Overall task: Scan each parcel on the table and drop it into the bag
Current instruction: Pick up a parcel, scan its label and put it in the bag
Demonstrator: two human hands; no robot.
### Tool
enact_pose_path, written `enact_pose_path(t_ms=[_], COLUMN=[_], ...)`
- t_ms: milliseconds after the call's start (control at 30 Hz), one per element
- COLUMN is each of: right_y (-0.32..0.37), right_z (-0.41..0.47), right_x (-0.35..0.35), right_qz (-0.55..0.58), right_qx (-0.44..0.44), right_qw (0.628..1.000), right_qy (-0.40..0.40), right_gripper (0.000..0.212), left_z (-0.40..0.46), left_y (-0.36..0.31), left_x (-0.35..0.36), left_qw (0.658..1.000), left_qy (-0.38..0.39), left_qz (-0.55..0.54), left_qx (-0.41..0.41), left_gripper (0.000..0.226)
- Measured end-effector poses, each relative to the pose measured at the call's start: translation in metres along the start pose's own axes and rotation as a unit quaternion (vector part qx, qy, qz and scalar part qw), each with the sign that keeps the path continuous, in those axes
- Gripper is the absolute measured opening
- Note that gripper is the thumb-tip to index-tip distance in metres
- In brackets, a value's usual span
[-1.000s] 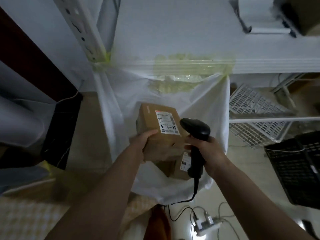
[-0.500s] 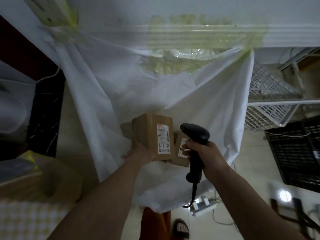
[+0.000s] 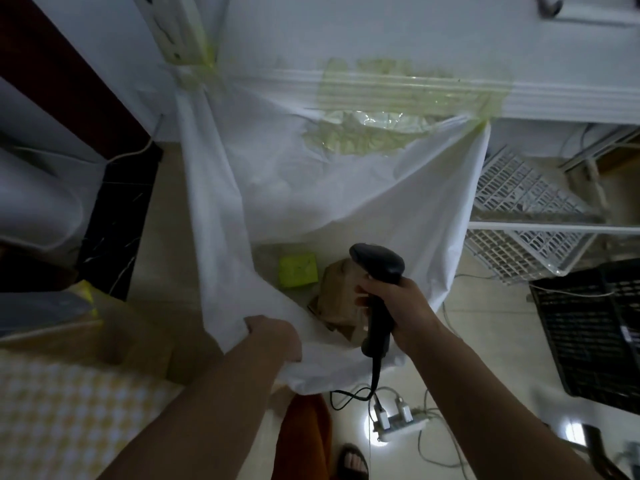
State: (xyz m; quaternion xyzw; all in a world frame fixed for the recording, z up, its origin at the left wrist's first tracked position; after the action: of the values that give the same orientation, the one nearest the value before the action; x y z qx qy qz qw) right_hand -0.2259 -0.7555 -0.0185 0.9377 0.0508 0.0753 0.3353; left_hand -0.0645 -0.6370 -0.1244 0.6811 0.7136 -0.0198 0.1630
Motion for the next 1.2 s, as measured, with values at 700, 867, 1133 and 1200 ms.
enact_pose_path(t_ms=[700,867,1133,1200], right_y=[-0.153,-0.24,-0.368,-0.401], right_z=[-0.261,-0.349,-0.465,-0.494], right_x=[0.13,0.178,0.199,0.206], right_qz=[-0.248,-0.379,-0.505,-0.524], right_qx=[-0.016,-0.021,-0.006,-0.012], right_qw=[0.91,0.809,0.692,0.67], right_qy=[0.33,0.449,0.516,0.525], right_gripper=[0.009,0.008,0.025,0.026], left_z=[-0.29,-0.349,-0.408,-0.423], left_y=[0.064,0.065,0.029,0.019], left_x=[0.262,0.407,0.597,0.643], left_qw=[0.858,0.789,0.692,0.673], left_qy=[-0.25,-0.187,-0.127,-0.12], left_qz=[-0.379,-0.483,-0.585,-0.603], left_qx=[-0.241,-0.329,-0.402,-0.412], left_gripper=[0.053,0.051,0.051,0.054])
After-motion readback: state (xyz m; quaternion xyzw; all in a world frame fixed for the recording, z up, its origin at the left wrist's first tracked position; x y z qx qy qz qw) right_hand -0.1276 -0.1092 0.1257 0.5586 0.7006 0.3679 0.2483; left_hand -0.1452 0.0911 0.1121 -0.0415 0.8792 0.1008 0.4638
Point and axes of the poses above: each hand's wrist, its own z-axis towards the middle knuckle, its own x-axis out of the palm, y = z × x, the point moved 10 cm from there along z, towards the middle knuckle, and after that the axes turned 4 degrees about z, right-handed, at the moved point
